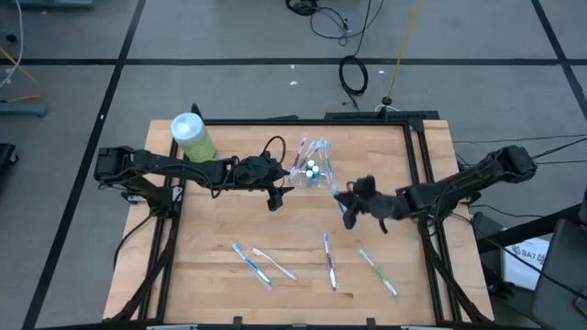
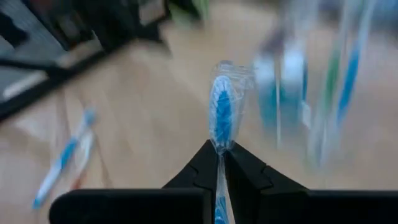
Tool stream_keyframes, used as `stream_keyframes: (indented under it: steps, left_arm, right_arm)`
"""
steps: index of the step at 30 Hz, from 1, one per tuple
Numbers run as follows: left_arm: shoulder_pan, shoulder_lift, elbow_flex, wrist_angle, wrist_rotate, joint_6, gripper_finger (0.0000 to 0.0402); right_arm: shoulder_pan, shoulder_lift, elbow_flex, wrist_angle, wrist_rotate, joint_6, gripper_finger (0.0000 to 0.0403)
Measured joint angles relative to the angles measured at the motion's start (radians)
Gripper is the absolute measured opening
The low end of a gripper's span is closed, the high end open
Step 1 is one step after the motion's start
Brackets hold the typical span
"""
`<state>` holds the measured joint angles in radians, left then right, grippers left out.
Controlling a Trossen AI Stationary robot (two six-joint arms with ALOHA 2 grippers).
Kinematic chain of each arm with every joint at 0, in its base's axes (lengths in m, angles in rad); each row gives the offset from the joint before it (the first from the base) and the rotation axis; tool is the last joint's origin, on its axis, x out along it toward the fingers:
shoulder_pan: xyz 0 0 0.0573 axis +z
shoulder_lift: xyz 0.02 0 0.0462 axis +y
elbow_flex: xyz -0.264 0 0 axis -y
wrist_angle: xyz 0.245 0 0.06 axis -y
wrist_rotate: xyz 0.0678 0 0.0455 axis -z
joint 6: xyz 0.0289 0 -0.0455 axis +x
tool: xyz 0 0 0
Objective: Pick & Place toothbrushing station
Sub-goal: Put the right blue toothbrush into the transparent organizer
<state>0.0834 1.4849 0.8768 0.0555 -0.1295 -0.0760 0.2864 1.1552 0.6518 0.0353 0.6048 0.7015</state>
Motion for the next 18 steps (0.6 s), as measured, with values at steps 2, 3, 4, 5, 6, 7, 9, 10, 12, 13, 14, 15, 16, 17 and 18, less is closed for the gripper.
stream_keyframes:
  steps: [2,3,4,5,6,7,9,10,12,13,14,15,16,17,18]
  left_arm:
    - [0.000,0.000,0.000,0.000,0.000,0.000,0.0250]
    - [0.000,0.000,0.000,0.000,0.000,0.000,0.0250]
    - [0.000,0.000,0.000,0.000,0.000,0.000,0.0250]
    - [0.000,0.000,0.000,0.000,0.000,0.000,0.0250]
    - [0.000,0.000,0.000,0.000,0.000,0.000,0.0250]
    - [0.000,0.000,0.000,0.000,0.000,0.000,0.0250]
    - [0.000,0.000,0.000,0.000,0.000,0.000,0.0250]
    - [0.000,0.000,0.000,0.000,0.000,0.000,0.0250]
    - [0.000,0.000,0.000,0.000,0.000,0.000,0.0250]
    - [0.000,0.000,0.000,0.000,0.000,0.000,0.0250]
    - [0.000,0.000,0.000,0.000,0.000,0.001,0.0250]
    - [0.000,0.000,0.000,0.000,0.000,0.001,0.0250]
    - [0.000,0.000,0.000,0.000,0.000,0.001,0.0250]
    - [0.000,0.000,0.000,0.000,0.000,0.001,0.0250]
    - [0.000,0.000,0.000,0.000,0.000,0.001,0.0250]
  right_arm:
    - [-0.034,-0.002,0.000,0.153,0.011,-0.184,0.0012]
    - [-0.049,-0.002,0.000,0.227,0.012,-0.283,0.0012]
    - [-0.064,-0.001,0.000,0.294,0.013,-0.379,0.0012]
    - [-0.077,0.002,0.000,0.362,0.012,-0.466,0.0012]
    - [-0.093,0.006,0.000,0.429,0.011,-0.542,0.0012]
    - [-0.108,0.007,0.000,0.474,0.010,-0.607,0.0012]
    - [-0.139,0.007,0.000,0.547,0.009,-0.692,0.0013]
    - [-0.155,0.007,0.000,0.576,0.009,-0.725,0.0013]
    - [-0.188,0.007,0.000,0.613,0.009,-0.776,0.0013]
    - [-0.206,0.007,0.000,0.626,0.008,-0.799,0.0013]
    - [-0.227,0.007,0.000,0.634,0.005,-0.813,0.0013]
    - [-0.247,0.007,0.000,0.636,0.003,-0.816,0.0013]
    - [-0.269,0.007,0.000,0.635,0.001,-0.810,0.0013]
    - [-0.289,0.012,0.000,0.632,-0.001,-0.791,0.0013]
    - [-0.308,0.019,0.000,0.629,-0.001,-0.770,0.0013]
